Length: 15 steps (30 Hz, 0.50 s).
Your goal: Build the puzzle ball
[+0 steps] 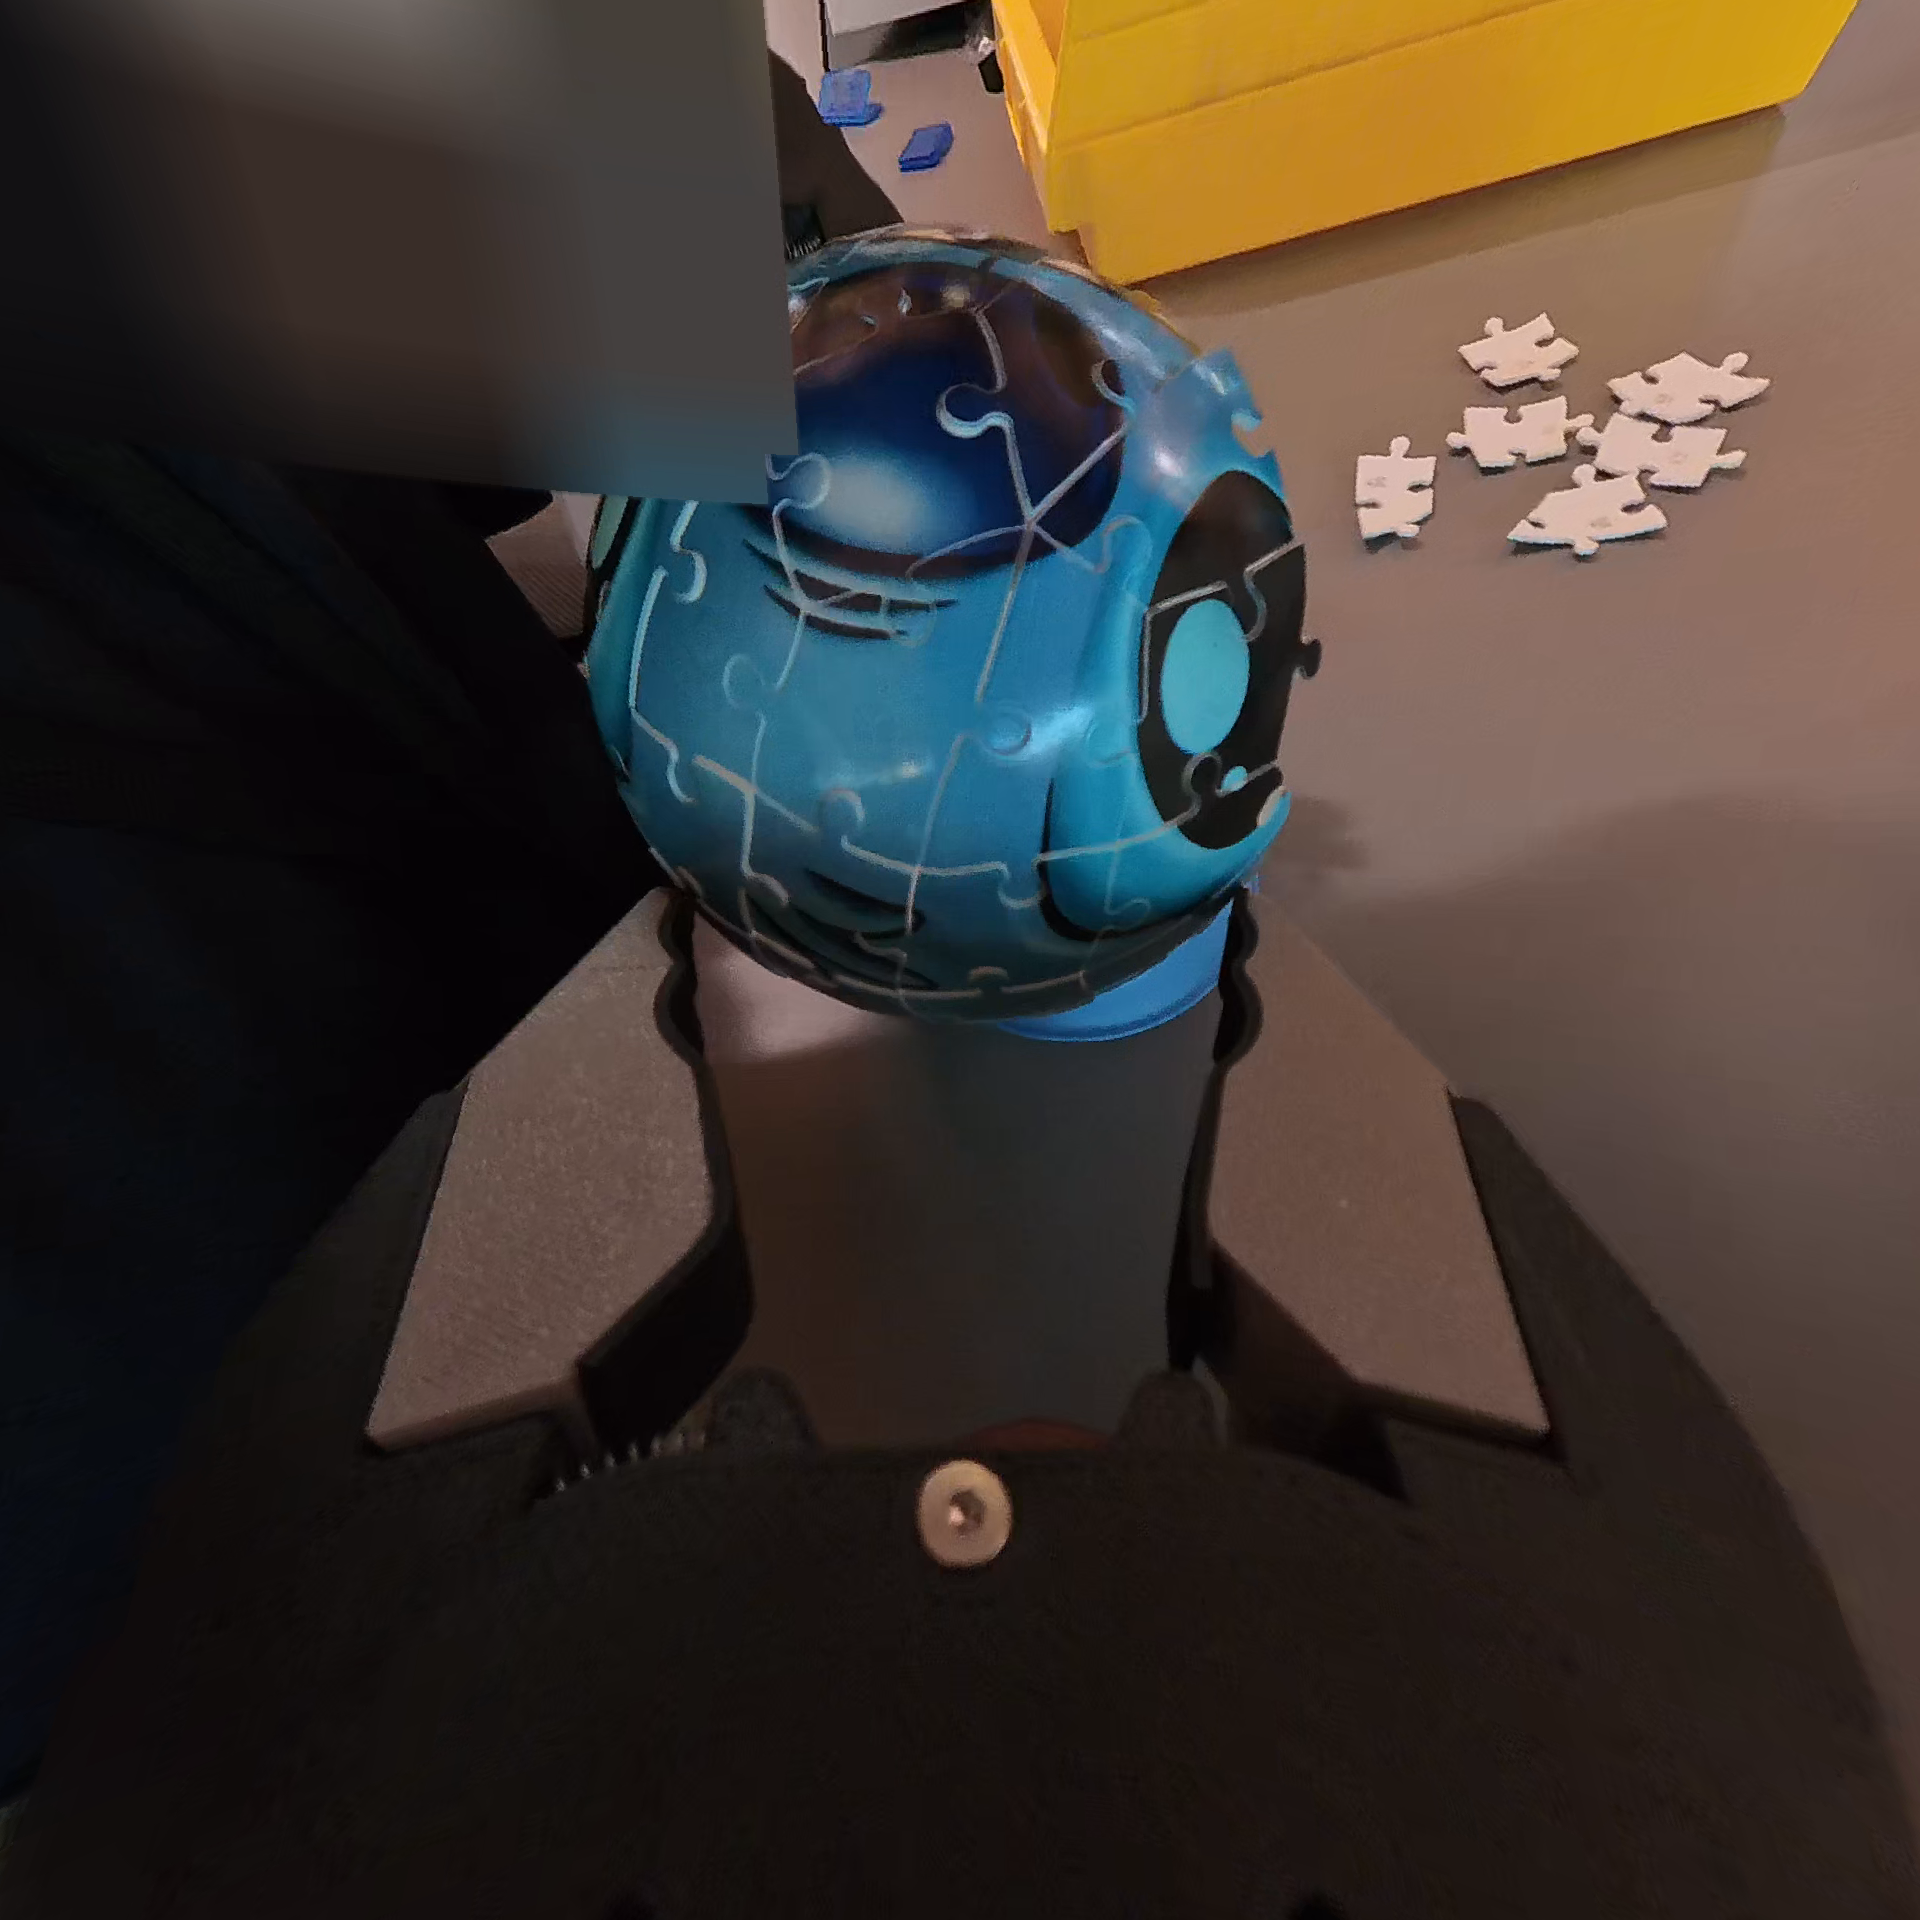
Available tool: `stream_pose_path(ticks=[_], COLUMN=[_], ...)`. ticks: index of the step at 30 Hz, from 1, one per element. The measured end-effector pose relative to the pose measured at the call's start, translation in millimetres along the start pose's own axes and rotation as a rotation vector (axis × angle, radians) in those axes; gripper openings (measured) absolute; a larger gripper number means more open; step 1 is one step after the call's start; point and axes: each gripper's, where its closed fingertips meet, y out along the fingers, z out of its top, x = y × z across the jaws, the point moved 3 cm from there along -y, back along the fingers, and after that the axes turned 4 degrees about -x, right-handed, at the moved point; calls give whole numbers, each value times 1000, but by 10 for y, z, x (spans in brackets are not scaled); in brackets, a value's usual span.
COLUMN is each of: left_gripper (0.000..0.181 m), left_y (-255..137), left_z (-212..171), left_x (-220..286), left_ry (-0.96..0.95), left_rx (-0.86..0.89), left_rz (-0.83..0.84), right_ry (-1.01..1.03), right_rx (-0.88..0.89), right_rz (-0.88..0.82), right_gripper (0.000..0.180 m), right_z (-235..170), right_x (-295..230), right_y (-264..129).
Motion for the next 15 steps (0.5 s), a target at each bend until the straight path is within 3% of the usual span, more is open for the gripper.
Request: stream_pose_path(ticks=[15], left_gripper=[84], left_y=[-4], left_z=[-3], left_x=[76], left_ry=[-70], left_rx=[-59], left_rz=[-12], right_ry=[69], right_rx=[-51], right_rz=[29], right_gripper=[99], right_z=[-47], right_x=[-72], right_y=[2])
